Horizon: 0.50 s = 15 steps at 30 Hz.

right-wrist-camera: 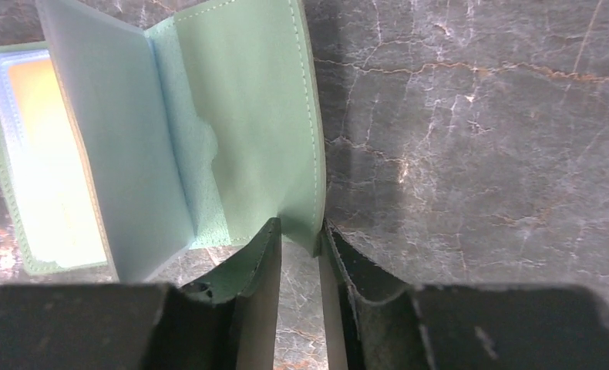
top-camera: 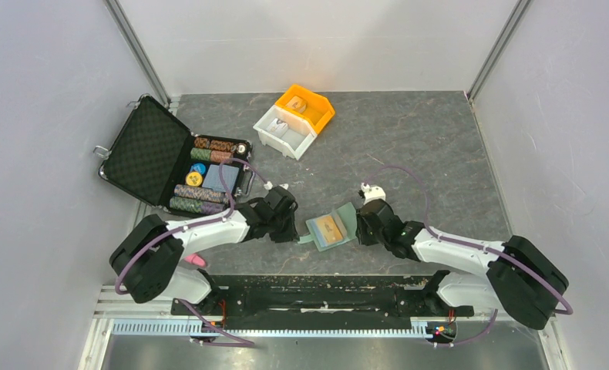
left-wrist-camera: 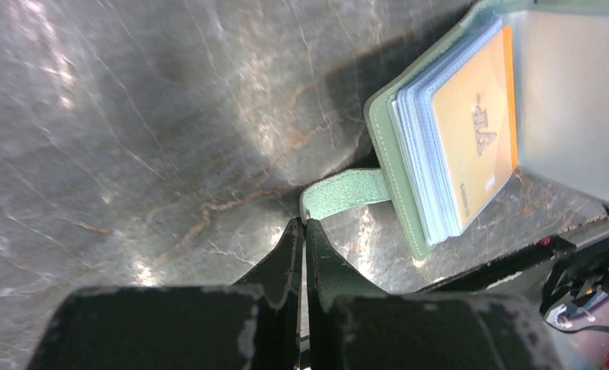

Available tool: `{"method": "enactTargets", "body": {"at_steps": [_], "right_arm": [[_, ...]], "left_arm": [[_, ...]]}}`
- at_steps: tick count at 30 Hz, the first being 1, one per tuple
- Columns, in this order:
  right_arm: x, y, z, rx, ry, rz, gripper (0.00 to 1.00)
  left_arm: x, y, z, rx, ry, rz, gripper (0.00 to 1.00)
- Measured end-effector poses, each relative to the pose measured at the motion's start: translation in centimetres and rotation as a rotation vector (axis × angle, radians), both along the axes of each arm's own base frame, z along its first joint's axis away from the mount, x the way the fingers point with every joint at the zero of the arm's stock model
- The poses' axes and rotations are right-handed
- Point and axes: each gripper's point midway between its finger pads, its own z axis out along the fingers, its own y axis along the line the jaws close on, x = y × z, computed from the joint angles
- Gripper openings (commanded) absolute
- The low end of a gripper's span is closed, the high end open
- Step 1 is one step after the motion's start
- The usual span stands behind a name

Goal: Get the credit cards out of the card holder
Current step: Open the card holder at the center of the board.

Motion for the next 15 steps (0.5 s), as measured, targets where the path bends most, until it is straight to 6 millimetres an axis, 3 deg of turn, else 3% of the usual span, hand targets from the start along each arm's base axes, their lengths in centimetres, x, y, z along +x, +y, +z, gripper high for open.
{"method": "enactTargets", "body": {"at_steps": [9,15], "right_arm": [[-0.6,0.5,1.0,0.128,0.022,-0.01,0.26],[-0.9,0.9,2.5,0.178,0.016,-0.006,0.26]], "left_arm": [[2.2,0.5,1.2,0.025,-0.029,0.0,0.07],[2.4,0.3,1.5,0.02,-0.037,-0.018,0.05]]}}
